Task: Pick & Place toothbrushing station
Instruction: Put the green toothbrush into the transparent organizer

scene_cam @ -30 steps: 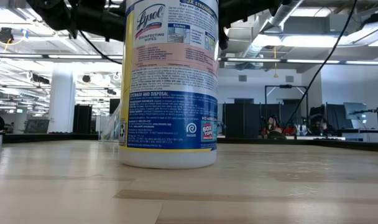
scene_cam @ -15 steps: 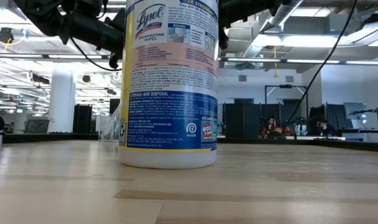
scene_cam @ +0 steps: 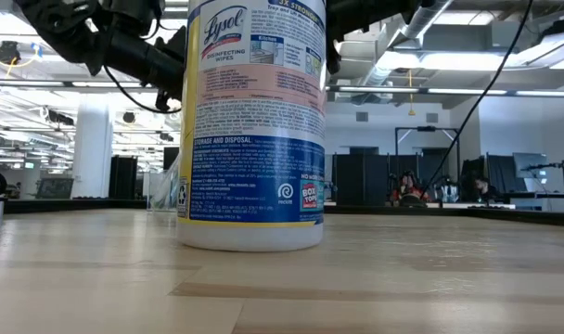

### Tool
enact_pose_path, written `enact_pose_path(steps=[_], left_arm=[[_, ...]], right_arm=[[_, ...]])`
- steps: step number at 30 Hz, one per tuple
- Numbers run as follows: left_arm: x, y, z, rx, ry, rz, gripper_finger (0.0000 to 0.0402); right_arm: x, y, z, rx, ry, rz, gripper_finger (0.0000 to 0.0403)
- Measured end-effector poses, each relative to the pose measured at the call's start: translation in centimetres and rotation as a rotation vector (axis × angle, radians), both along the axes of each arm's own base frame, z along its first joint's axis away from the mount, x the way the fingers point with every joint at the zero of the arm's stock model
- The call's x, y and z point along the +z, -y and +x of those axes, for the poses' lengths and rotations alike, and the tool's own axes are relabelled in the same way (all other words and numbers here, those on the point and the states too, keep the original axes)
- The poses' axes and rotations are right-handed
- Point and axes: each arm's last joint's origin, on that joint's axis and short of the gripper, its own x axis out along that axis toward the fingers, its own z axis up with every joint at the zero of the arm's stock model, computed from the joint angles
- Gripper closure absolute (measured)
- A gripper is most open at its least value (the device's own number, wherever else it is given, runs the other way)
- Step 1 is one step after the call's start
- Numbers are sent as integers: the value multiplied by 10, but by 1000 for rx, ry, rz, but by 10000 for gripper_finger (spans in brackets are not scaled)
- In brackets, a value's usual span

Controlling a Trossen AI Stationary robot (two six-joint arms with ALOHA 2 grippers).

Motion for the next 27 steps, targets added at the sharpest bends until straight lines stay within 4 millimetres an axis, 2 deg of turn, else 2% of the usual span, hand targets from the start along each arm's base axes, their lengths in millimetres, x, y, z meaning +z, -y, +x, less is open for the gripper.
enact_pose_path(steps=[27], left_arm=[[-41, -8, 22, 58, -71, -52, 380]], right_arm=[[0, 0, 0, 0, 0, 0, 280]])
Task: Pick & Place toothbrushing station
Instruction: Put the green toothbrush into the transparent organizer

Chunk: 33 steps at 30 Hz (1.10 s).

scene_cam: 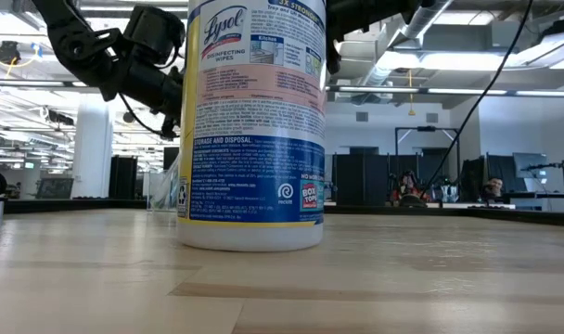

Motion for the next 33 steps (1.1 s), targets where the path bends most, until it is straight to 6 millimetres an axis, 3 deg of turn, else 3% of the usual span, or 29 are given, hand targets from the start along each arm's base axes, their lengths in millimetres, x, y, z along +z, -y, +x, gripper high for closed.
enact_pose_path(steps=[18, 33], left_arm=[[-19, -1, 5, -13, -37, -56, 378], [-17, 3, 7, -60, -24, -70, 340]], right_arm=[[0, 0, 0, 2, 0, -8, 280], [0, 0, 0, 5, -2, -18, 280]])
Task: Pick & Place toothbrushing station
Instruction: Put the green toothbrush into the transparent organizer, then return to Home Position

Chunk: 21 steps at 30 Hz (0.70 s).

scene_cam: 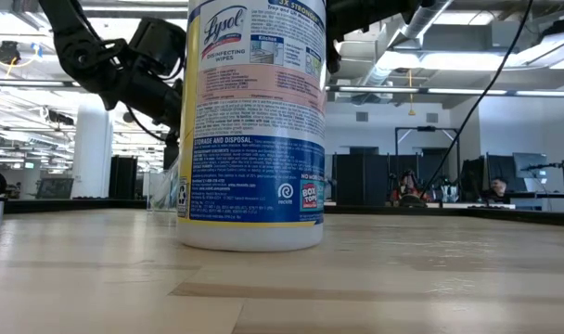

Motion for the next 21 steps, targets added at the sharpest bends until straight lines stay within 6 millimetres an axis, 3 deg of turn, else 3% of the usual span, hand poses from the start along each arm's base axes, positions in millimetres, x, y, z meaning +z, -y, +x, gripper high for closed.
enact_pose_path(steps=[15, 21], left_arm=[[22, 5, -9, -27, 38, 16, 281], [46, 15, -16, -111, 136, 20, 274]], right_arm=[[0, 0, 0, 2, 2, -27, 279], [5, 2, -4, 17, 1, -100, 281]])
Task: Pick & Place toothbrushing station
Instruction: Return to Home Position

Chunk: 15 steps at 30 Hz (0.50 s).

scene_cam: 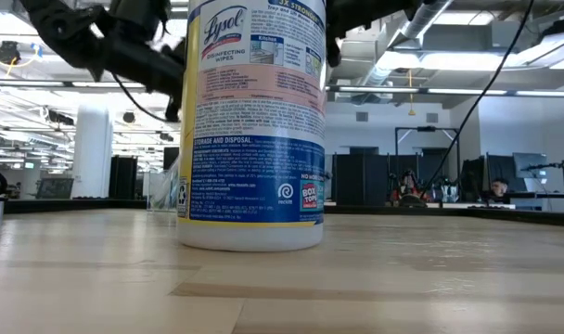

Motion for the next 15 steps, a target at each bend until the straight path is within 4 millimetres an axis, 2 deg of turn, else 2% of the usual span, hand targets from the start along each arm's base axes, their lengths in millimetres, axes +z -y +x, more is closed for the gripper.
enact_pose_path(steps=[4, 8, 15], left_arm=[[23, 10, -12, -50, 76, 23, 277], [41, 23, -26, -106, 79, 107, 276], [63, 44, -57, -189, 110, 123, 278]], right_arm=[[5, 7, -11, -25, -27, 1, 284], [14, 10, -20, -34, -19, -30, 284], [17, 7, -35, -64, -80, -60, 284]])
